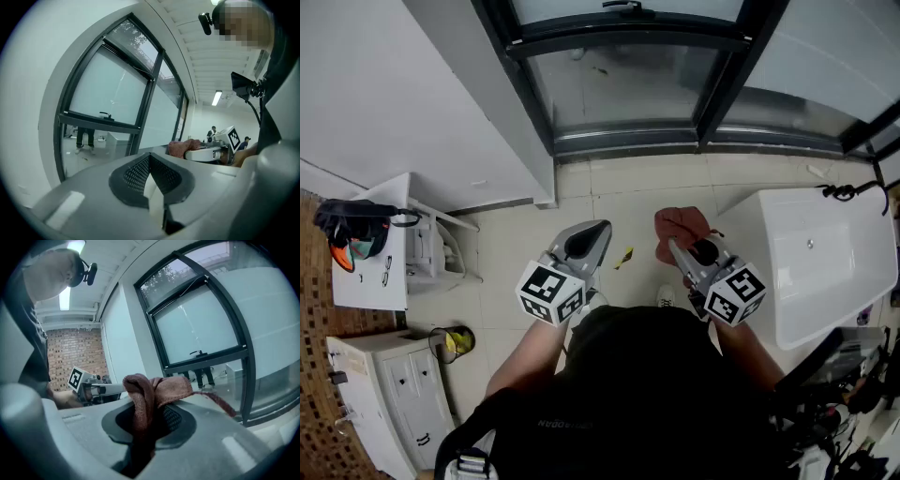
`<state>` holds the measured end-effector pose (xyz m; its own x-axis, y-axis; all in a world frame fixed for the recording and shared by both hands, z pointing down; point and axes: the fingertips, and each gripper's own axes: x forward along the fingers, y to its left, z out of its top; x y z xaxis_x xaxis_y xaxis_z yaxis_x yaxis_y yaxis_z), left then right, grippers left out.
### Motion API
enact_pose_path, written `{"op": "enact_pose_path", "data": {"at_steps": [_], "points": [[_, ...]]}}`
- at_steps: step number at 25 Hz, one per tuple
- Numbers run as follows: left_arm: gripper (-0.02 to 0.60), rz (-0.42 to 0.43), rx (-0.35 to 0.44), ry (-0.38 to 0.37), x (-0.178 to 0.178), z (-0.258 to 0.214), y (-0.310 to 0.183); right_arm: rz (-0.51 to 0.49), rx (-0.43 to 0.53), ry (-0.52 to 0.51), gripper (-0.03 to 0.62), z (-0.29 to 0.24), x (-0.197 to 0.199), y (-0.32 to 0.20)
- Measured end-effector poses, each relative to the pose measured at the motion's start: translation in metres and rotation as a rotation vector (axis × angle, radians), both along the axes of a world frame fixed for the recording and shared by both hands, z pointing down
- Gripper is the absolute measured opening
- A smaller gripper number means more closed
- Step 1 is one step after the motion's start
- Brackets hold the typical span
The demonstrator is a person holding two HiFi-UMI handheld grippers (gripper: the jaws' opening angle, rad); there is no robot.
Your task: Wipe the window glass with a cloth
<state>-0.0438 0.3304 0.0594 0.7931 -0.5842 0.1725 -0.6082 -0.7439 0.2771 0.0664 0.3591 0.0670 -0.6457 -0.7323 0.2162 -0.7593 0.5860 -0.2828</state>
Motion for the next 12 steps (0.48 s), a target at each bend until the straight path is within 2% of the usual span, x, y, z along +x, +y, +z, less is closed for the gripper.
{"op": "enact_pose_path", "data": {"at_steps": [7, 12], "points": [[0.017, 0.015, 0.006, 0.007, -0.024, 0.001, -0.002, 0.075, 0.004, 0.0, 0.044, -0.002, 0.0, -0.006], [0.017, 0.051, 0.003, -0.006, -0.044, 0.014, -0.007, 0.111, -0.011, 0.005, 0.044, 0.007, -0.018, 0.001]]}}
